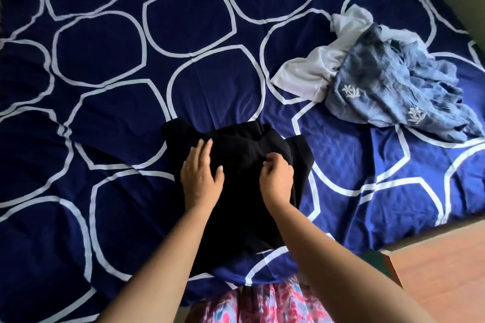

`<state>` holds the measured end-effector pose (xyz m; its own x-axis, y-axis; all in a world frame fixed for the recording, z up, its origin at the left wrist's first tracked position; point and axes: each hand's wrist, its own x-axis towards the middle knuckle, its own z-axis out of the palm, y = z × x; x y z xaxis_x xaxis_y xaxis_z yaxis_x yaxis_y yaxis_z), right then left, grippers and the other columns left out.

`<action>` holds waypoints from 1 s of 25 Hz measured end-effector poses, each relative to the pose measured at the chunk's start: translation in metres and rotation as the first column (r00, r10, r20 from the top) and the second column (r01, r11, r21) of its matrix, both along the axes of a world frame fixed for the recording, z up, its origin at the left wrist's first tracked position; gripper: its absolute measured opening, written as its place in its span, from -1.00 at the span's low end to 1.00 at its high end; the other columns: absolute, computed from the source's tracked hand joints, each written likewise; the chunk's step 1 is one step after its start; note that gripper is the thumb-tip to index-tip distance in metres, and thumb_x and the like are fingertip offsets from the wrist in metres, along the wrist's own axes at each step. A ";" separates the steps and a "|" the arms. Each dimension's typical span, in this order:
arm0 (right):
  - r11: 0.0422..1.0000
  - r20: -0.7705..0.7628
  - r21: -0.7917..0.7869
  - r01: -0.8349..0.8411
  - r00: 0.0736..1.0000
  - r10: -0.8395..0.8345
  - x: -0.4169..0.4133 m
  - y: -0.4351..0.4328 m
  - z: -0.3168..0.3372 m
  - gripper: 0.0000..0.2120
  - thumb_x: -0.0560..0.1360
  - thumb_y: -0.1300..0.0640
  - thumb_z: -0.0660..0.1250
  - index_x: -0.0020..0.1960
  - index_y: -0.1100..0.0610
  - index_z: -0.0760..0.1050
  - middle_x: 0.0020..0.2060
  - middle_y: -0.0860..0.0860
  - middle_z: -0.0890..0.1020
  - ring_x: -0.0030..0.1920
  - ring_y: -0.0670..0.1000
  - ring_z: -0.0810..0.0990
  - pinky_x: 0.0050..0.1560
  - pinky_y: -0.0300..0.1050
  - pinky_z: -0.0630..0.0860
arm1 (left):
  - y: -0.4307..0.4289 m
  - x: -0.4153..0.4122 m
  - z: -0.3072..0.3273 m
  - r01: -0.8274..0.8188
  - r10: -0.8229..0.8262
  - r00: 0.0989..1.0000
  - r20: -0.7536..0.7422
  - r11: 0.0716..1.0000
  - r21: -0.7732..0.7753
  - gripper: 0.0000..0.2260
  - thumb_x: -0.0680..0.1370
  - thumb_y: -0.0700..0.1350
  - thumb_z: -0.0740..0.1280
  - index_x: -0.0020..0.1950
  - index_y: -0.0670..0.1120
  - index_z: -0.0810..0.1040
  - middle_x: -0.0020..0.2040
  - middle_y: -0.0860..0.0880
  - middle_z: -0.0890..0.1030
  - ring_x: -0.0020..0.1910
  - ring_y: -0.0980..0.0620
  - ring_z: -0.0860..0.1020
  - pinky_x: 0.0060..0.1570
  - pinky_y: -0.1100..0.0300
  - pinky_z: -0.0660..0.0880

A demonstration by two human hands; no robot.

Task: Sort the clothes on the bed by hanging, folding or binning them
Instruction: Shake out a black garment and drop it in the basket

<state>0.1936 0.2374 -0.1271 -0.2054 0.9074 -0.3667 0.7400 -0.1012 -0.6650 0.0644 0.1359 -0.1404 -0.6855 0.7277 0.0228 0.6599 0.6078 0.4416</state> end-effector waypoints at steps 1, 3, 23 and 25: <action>0.997 0.016 0.070 -0.017 1.000 0.016 0.008 -0.008 -0.002 -0.72 0.55 0.16 0.22 0.24 0.11 0.46 0.14 0.06 0.56 0.15 0.14 0.44 0.17 -0.04 0.36 | 0.010 0.006 0.004 0.064 -0.064 0.998 -0.026 0.998 0.011 -0.42 0.42 -0.13 0.37 0.45 -0.08 0.36 0.44 -0.12 0.39 0.40 -0.19 0.36 0.28 -0.14 0.37; 0.990 0.068 0.143 -0.020 0.998 0.010 0.025 -0.023 -0.005 -0.64 0.53 0.12 0.28 0.32 0.09 0.44 0.22 0.03 0.52 0.20 0.12 0.41 0.23 -0.06 0.31 | 0.030 0.022 0.011 0.167 -0.168 0.986 -0.022 0.986 -0.015 -0.38 0.35 -0.18 0.33 0.43 -0.02 0.38 0.44 -0.05 0.40 0.42 -0.13 0.35 0.30 -0.17 0.37; 0.998 -0.287 -0.039 0.045 0.956 -0.055 0.036 0.004 -0.007 -0.85 0.41 0.26 0.38 -0.02 0.16 0.52 0.03 0.02 0.56 0.12 0.03 0.53 0.11 -0.13 0.42 | -0.026 0.031 0.019 0.234 -0.194 0.903 -0.384 0.971 0.058 -0.69 0.32 -0.11 0.27 -0.05 0.20 0.63 0.10 0.13 0.54 0.16 -0.04 0.38 0.09 -0.13 0.29; 0.913 -0.301 0.244 -0.328 0.869 0.392 0.027 -0.007 -0.010 -0.72 0.34 0.37 0.30 0.02 0.20 0.55 0.26 0.11 0.51 0.29 0.07 0.45 0.30 -0.06 0.38 | -0.034 0.042 0.020 0.164 -0.111 0.918 -0.380 0.981 0.108 -0.69 0.35 -0.08 0.26 0.01 0.23 0.56 0.17 0.12 0.47 0.11 -0.08 0.36 0.04 -0.10 0.29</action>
<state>0.2202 0.2302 -0.1366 -0.6117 0.7892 -0.0544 0.4297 0.2737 -0.8605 0.1064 0.1023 -0.1207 -0.5021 0.7863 0.3601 0.8647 0.4514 0.2201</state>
